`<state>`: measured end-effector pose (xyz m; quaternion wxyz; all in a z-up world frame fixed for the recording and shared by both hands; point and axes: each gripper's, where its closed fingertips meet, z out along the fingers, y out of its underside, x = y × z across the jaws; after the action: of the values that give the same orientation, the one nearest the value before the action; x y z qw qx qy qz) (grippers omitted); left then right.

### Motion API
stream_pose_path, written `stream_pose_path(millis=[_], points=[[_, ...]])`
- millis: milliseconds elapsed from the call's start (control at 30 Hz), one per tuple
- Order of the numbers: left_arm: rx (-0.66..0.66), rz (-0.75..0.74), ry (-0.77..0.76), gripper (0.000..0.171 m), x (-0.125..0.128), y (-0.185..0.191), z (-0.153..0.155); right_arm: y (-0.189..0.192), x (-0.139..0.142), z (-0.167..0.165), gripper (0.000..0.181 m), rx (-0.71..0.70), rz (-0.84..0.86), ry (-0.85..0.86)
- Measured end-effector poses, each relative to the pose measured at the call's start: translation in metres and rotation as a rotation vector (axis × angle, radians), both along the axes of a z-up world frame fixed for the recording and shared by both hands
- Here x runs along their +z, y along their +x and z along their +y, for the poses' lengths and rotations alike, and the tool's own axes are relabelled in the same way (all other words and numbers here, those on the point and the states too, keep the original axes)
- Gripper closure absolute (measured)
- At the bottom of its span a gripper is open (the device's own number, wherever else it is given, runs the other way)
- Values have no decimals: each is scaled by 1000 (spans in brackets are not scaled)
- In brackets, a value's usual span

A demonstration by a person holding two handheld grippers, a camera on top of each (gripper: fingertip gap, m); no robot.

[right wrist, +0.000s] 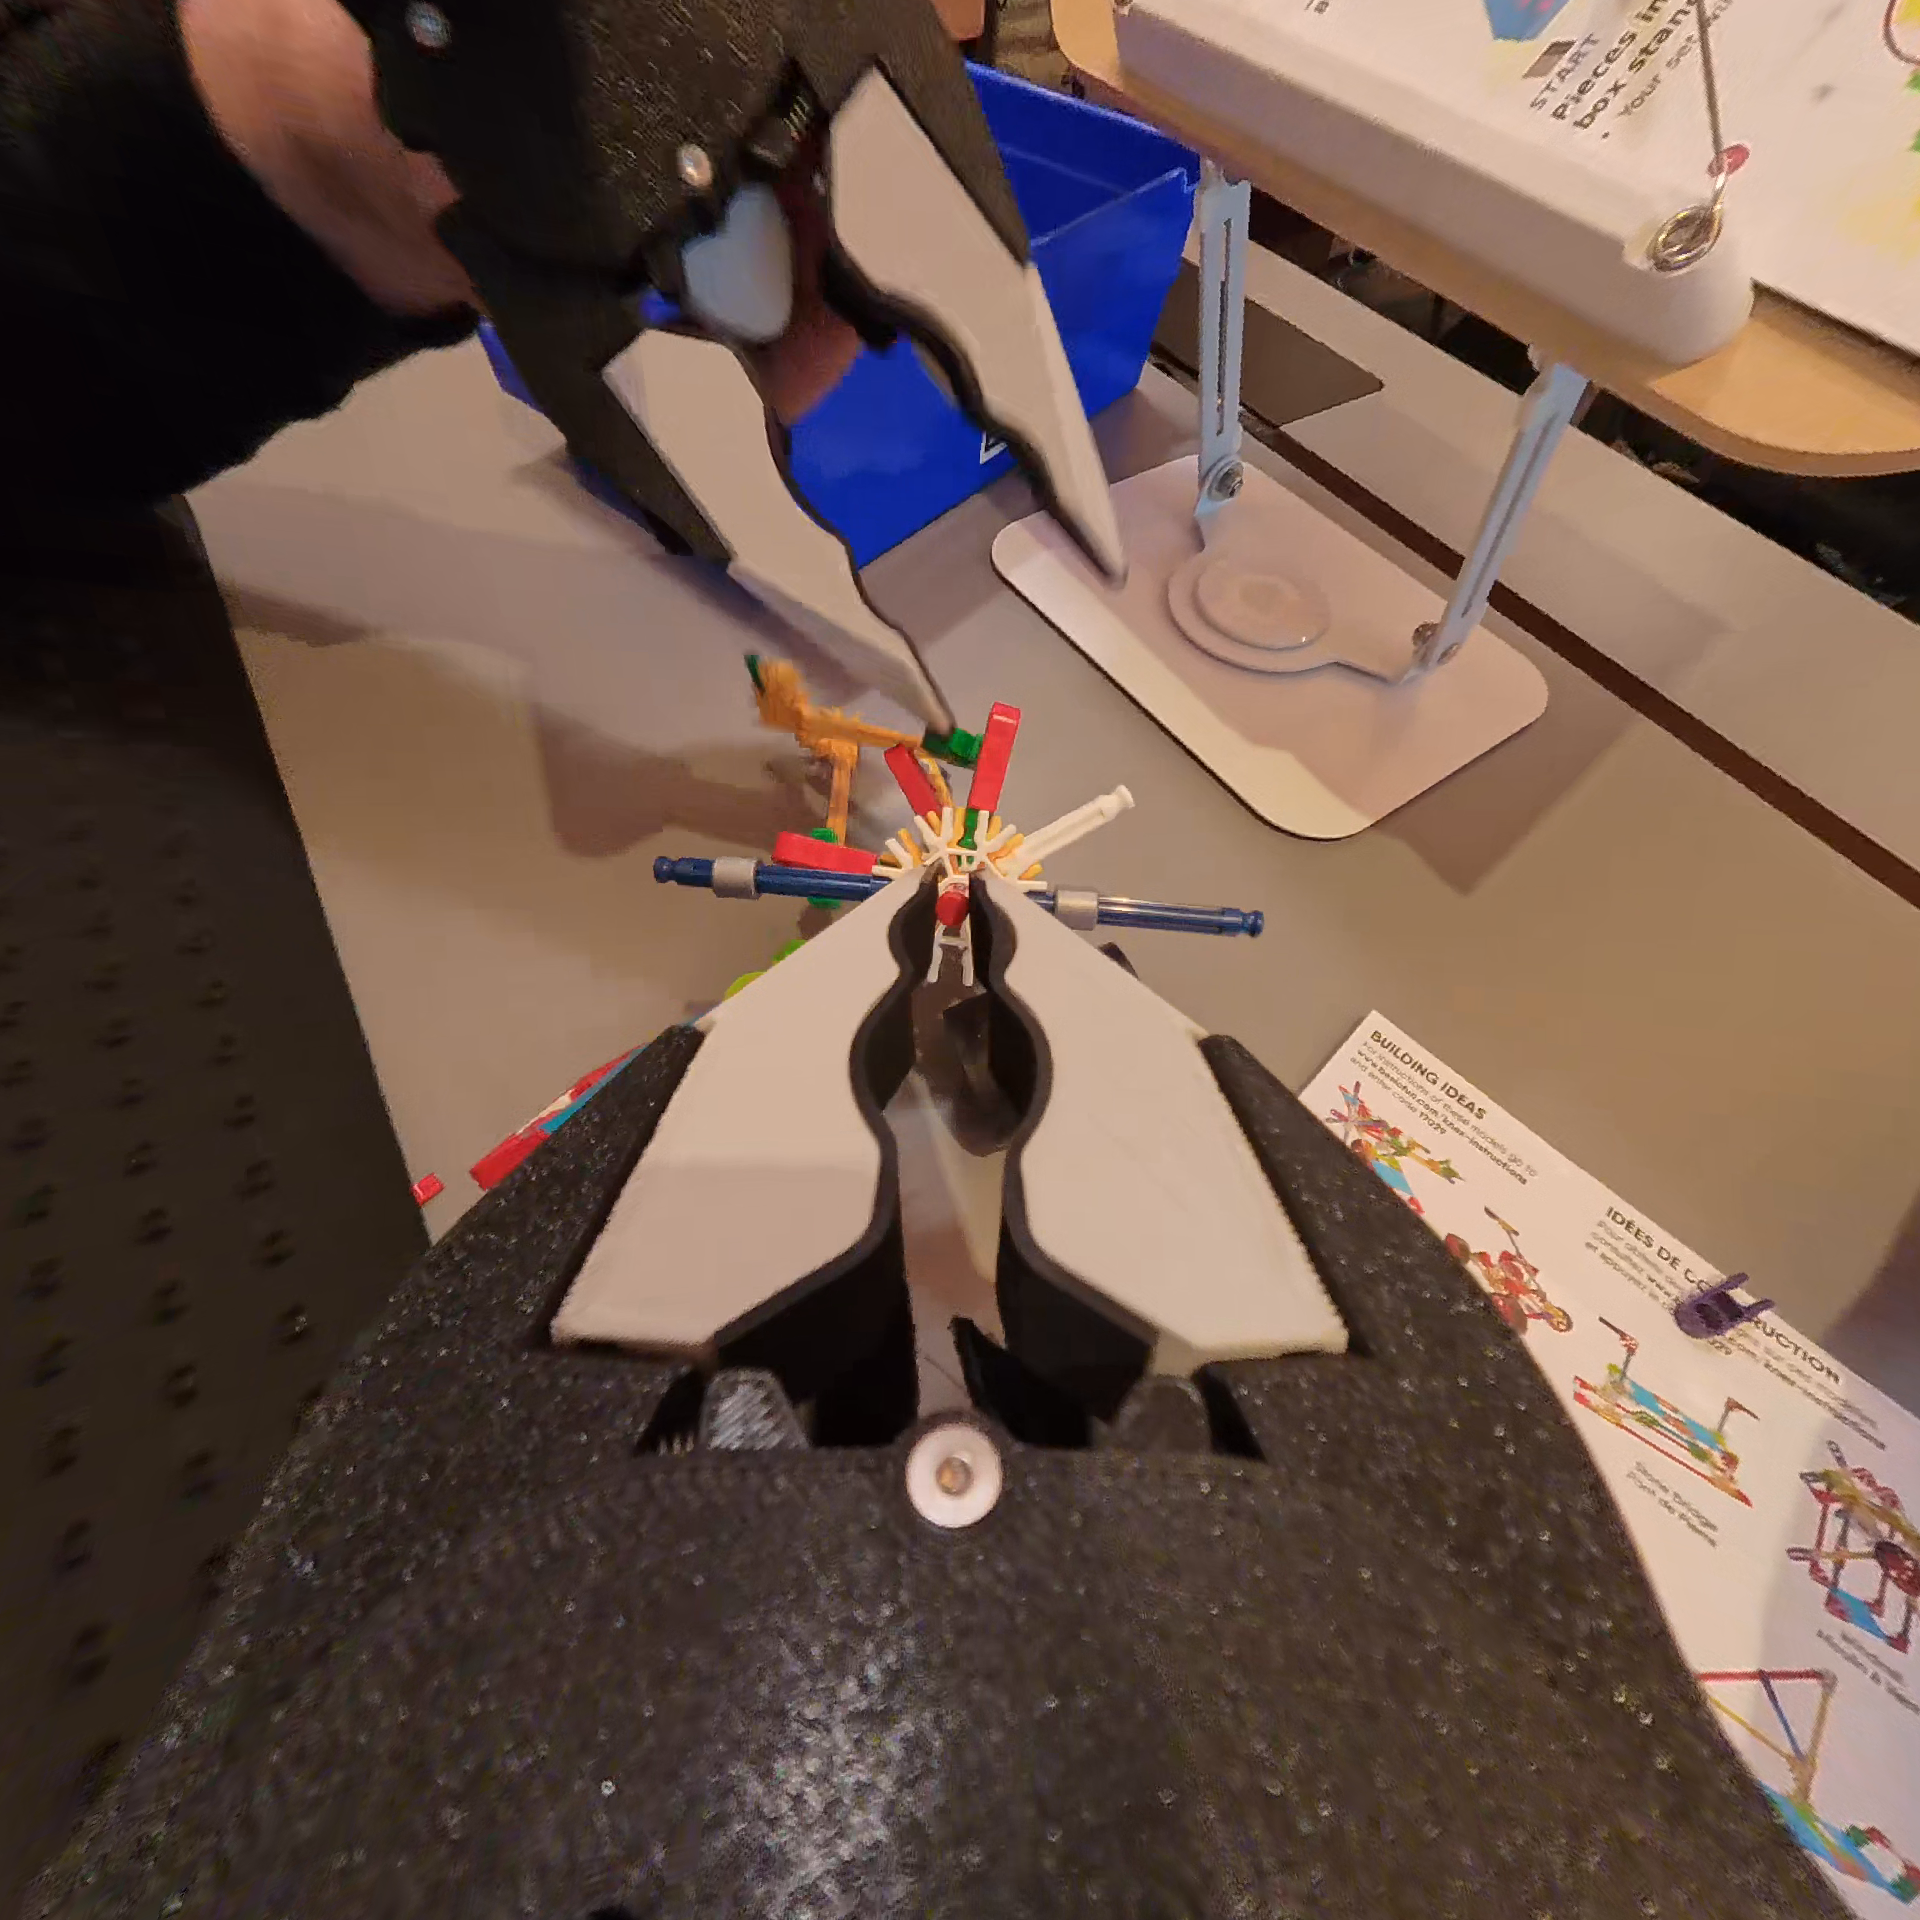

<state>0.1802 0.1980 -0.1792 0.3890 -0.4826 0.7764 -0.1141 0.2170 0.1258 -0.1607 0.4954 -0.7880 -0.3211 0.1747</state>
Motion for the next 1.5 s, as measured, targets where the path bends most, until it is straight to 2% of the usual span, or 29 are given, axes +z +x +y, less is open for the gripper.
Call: stream_pose_path(millis=[100, 167, 200, 300, 433, 500, 533, 600, 633, 733, 800, 900, 933, 1033, 1100, 1200, 1267, 1333, 1500], points=[[-130, -65, -254, 127, -2, 20, -28, 0, 4, 0, 178, 6, 39, 11], [-155, -67, -325, 155, -6, 24, -34, 2, 4, 2, 179, 4, 39, 13], [-163, -82, -342, 158, -6, 26, -35, 1, 5, 2, 179, 11, 40, 10], [-178, -117, -367, 160, -1, 26, -36, 5, 14, 2, 179, 8, 70, 12], [-176, -187, -356, 160, 20, 28, -39, 8, 38, 2, 178, 17, 133, 34], [-161, -259, -404, 161, 35, 31, -38, 15, 53, 6, 177, -19, 150, 48], [-141, -310, -430, 161, 45, 32, -35, 22, 66, 9, 175, -63, 165, 91], [-111, -408, -497, 162, 63, 31, -28, 34, 92, 6, 157, -99, 248, 149], [-101, -468, -542, 162, 74, 30, -24, 42, 98, 3, 157, -116, 262, 166], [-83, -652, -673, 162, 108, 22, -11, 58, 91, -4, 164, -150, 327, 139], [-128, -791, -763, 163, 133, 14, -8, 59, 80, -5, 160, -157, 429, 94], [-197, -906, -900, 162, 155, 7, -11, 34, 59, -1, 137, -63, 576, -14], [-221, -938, -931, 162, 160, 5, -14, 24, 56, 4, 135, -41, 618, -22], [-281, -1000, -1030, 162, 169, 5, -24, -6, 65, 14, 126, 65, 715, 17], [-300, -1028, -1039, 163, 174, 6, -29, -21, 82, 9, 127, 170, 772, 66], [-339, -1040, -1071, 164, 177, 7, -37, -27, 85, 19, 165, 125, 708, 114], [-353, -1040, -1079, 164, 177, 8, -39, -31, 88, 18, 170, 173, 754, 102], [-328, -1028, -1031, 164, 171, 10, -35, -28, 83, 23, 171, 138, 750, 96], [-236, -951, -789, 162, 151, 14, -22, -7, 66, 40, 171, -76, 565, 145]])
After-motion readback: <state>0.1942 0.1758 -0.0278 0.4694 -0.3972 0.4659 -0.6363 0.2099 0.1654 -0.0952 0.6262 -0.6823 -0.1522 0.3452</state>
